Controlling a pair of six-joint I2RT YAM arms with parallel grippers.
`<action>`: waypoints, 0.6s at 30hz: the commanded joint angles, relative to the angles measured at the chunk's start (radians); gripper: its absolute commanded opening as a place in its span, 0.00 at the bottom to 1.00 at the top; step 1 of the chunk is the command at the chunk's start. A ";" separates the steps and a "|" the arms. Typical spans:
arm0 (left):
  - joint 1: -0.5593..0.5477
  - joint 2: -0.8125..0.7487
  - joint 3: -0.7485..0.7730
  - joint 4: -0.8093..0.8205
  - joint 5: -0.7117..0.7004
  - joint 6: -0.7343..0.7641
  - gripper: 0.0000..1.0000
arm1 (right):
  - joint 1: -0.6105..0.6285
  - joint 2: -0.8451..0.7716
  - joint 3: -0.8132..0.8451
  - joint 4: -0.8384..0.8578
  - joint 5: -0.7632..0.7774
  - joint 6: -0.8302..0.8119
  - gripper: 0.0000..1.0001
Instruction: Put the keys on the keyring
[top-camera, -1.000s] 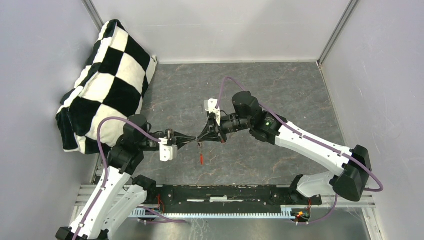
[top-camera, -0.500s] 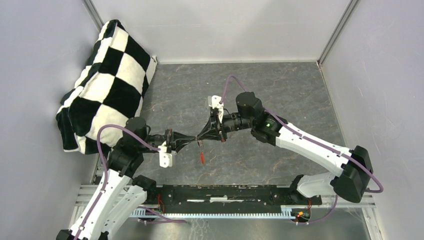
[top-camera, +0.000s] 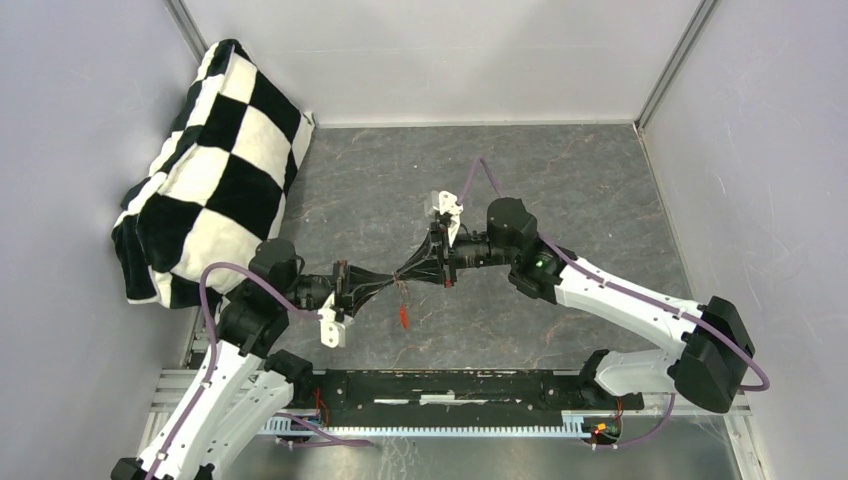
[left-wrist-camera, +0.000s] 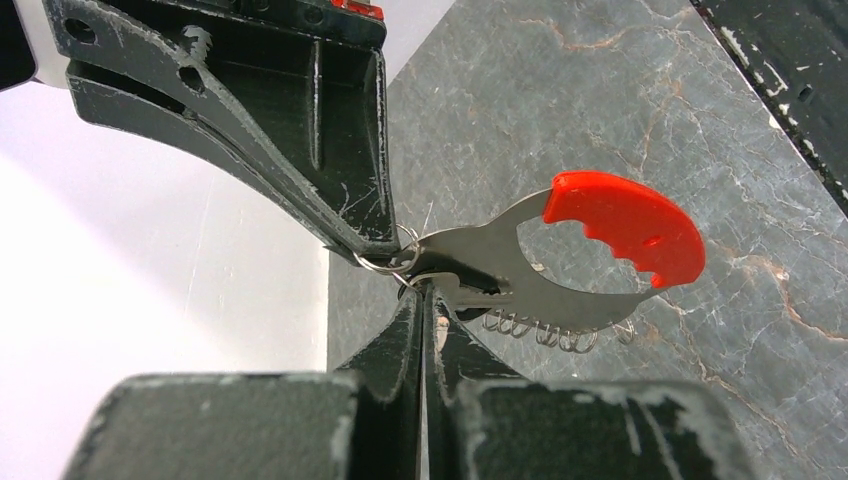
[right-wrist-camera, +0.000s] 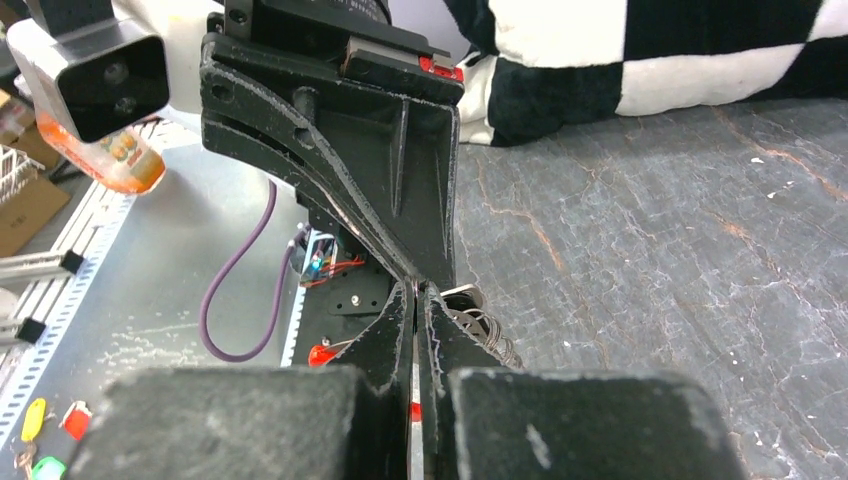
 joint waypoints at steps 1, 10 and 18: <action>-0.032 0.019 0.010 0.022 0.038 0.113 0.02 | -0.015 -0.047 -0.064 0.229 0.106 0.104 0.00; -0.071 0.000 -0.031 0.022 -0.027 0.207 0.02 | -0.015 -0.090 -0.198 0.460 0.183 0.242 0.00; -0.107 0.055 0.004 0.021 -0.060 0.226 0.02 | -0.015 -0.096 -0.288 0.621 0.245 0.318 0.00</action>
